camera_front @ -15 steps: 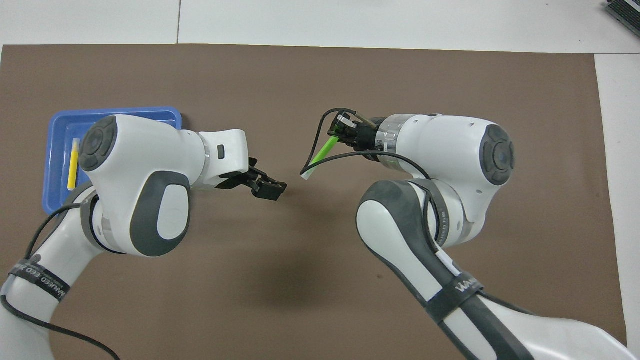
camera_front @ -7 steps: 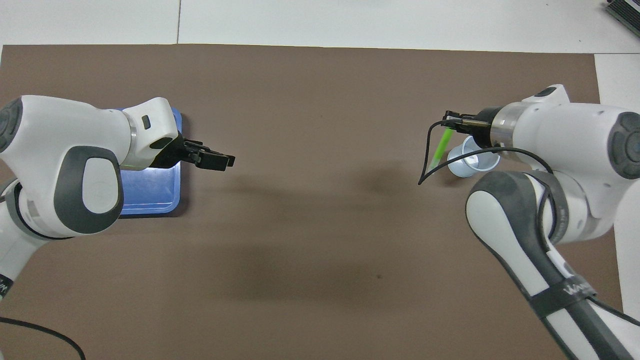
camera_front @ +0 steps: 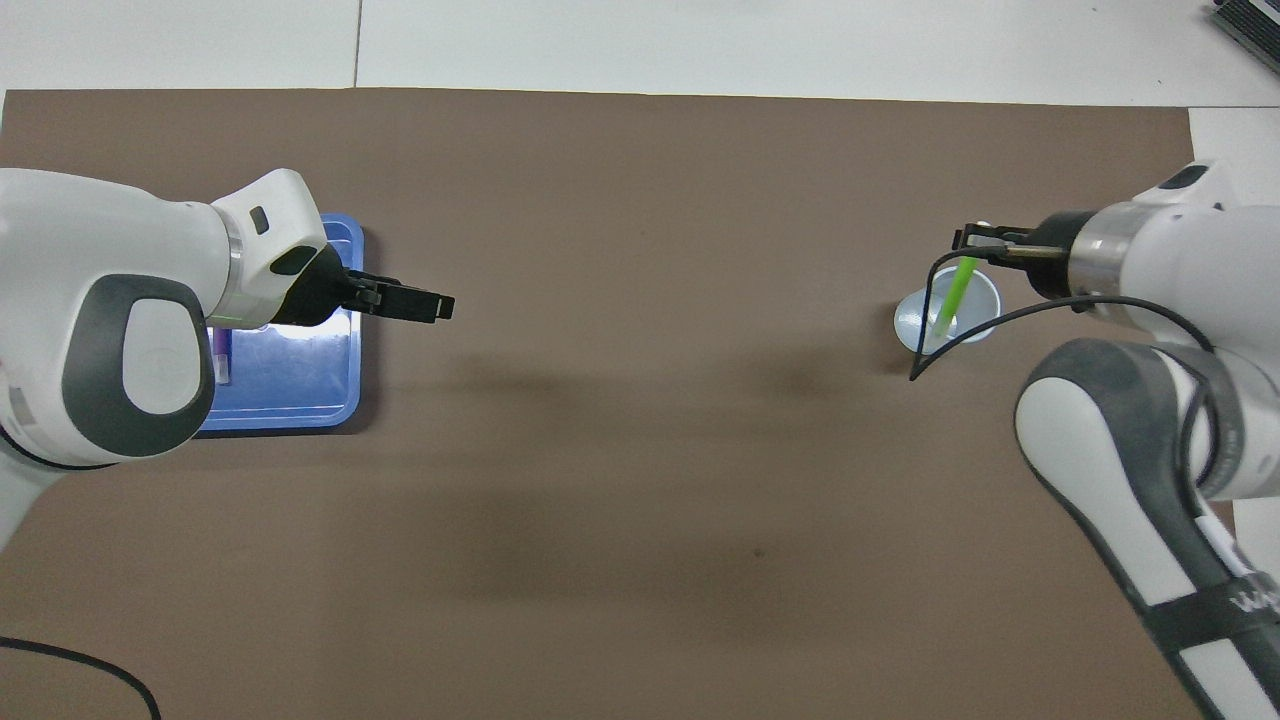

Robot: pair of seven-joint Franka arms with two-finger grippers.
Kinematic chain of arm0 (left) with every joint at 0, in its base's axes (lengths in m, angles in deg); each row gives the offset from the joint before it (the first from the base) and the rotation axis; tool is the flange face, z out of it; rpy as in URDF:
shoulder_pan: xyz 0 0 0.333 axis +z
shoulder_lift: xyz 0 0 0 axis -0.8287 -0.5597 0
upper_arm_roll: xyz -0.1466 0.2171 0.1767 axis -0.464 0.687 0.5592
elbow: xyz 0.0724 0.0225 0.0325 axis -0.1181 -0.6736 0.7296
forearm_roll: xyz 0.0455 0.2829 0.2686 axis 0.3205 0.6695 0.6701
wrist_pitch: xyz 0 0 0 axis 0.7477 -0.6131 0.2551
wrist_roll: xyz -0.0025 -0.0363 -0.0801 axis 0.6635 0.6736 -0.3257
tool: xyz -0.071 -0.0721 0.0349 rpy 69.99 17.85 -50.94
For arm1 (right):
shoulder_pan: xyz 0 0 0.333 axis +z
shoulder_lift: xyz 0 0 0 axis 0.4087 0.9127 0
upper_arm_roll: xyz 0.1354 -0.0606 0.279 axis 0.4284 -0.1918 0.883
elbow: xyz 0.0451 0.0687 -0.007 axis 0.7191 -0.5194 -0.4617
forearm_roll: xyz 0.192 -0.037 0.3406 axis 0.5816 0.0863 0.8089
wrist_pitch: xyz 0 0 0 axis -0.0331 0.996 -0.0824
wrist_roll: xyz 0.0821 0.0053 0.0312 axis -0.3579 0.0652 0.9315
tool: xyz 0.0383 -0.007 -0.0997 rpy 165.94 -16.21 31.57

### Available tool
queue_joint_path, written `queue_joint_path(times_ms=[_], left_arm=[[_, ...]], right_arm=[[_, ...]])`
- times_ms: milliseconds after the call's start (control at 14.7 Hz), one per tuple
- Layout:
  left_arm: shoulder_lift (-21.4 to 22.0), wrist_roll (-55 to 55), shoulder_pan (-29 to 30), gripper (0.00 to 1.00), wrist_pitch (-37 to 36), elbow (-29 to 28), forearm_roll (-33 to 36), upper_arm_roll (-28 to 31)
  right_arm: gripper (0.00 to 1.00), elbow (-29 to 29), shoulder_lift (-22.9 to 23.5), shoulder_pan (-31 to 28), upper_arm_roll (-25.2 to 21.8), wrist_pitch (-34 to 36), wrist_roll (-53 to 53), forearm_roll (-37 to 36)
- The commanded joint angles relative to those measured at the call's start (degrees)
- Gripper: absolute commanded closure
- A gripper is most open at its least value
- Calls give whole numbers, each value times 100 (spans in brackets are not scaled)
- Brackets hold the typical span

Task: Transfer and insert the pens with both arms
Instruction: 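Lower the green pen into the white cup while the left gripper reaches the purple pen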

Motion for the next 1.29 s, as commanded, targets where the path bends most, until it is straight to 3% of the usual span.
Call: queue_joint_path(times_ms=[0,341,817,954,1226], left_arm=[[80,469,39,0,-239,180,693,151],[141,2473,38,0,-978,515,2180,160],[325,2405,715,3,-961,216,2330,186],[326,2274,794,3,-655,102,2839,195],[203,1368,1304,5,6,-224,2858,195]], right_arm=[[100,-202,-56,-94,102,-368,-181,-95],[100,-176,444,21,102,-1105,-683,-95],[100,-71,937,12,93,-1695,-666,-122],[100,-53,1007,21,93,-1784,-666,-122],[100,-53,1148,29,93,-1889,-692,-122]])
